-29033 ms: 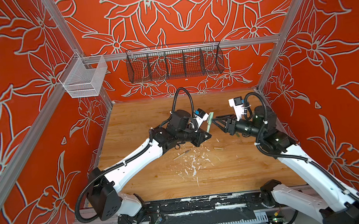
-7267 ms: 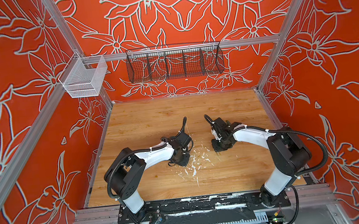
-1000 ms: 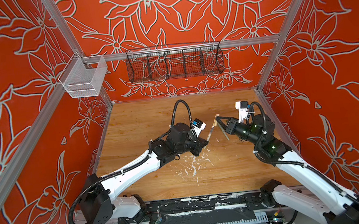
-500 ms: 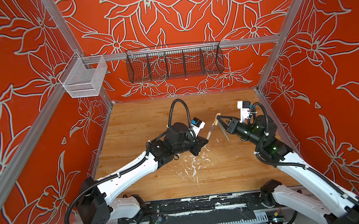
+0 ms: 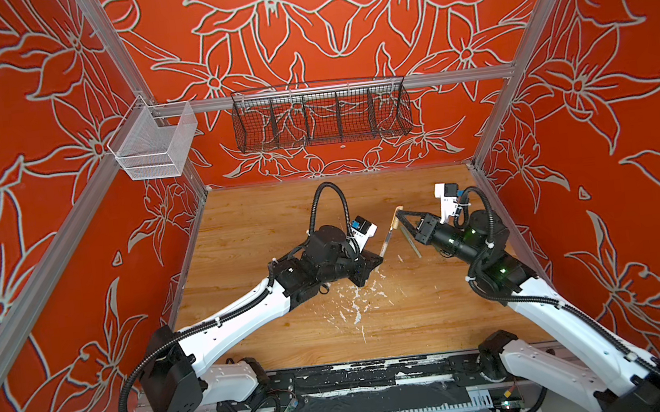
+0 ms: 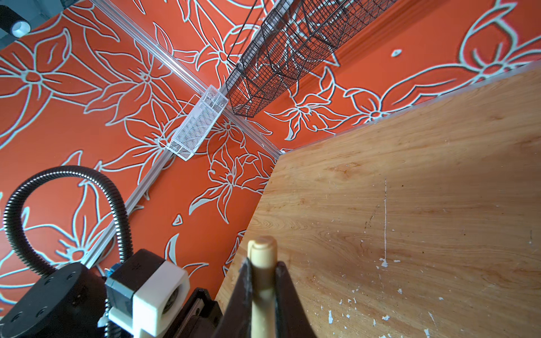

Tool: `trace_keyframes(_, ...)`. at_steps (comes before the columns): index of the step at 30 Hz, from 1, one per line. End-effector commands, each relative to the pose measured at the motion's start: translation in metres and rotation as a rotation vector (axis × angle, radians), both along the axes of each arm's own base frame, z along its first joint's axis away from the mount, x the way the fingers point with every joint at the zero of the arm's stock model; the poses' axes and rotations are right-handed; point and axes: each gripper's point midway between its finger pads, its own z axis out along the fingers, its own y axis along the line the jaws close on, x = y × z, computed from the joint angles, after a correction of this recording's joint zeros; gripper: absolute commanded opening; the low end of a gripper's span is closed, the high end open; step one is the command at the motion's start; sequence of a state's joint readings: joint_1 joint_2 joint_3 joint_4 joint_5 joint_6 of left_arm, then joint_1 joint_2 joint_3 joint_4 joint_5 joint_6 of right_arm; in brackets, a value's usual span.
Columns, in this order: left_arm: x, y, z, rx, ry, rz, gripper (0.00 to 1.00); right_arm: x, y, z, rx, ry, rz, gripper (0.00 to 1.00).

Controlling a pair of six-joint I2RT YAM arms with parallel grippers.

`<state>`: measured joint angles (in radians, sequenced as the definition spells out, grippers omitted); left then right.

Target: Insert the pens into the pen caps

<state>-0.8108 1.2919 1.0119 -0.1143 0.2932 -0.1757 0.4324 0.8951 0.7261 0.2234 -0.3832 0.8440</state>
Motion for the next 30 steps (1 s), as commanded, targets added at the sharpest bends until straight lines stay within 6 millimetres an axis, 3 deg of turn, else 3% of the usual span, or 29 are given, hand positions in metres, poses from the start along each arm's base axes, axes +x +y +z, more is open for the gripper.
trace_keyframes(1,0.000,-0.002,0.000,-0.005,-0.009,-0.009,0.00,-0.008,0.002,0.015,0.045,-0.037,0.027,0.00)
trace_keyframes(9,0.001,-0.004,-0.002,0.001,-0.004,-0.012,0.00,-0.013,0.003,0.022,0.046,-0.053,0.040,0.00)
trace_keyframes(24,0.002,-0.004,0.001,-0.005,-0.010,-0.011,0.00,-0.014,0.009,0.007,0.003,-0.032,0.055,0.00)
trace_keyframes(30,0.001,-0.004,0.001,-0.004,-0.009,-0.012,0.00,-0.013,0.002,0.001,-0.018,-0.027,0.014,0.00)
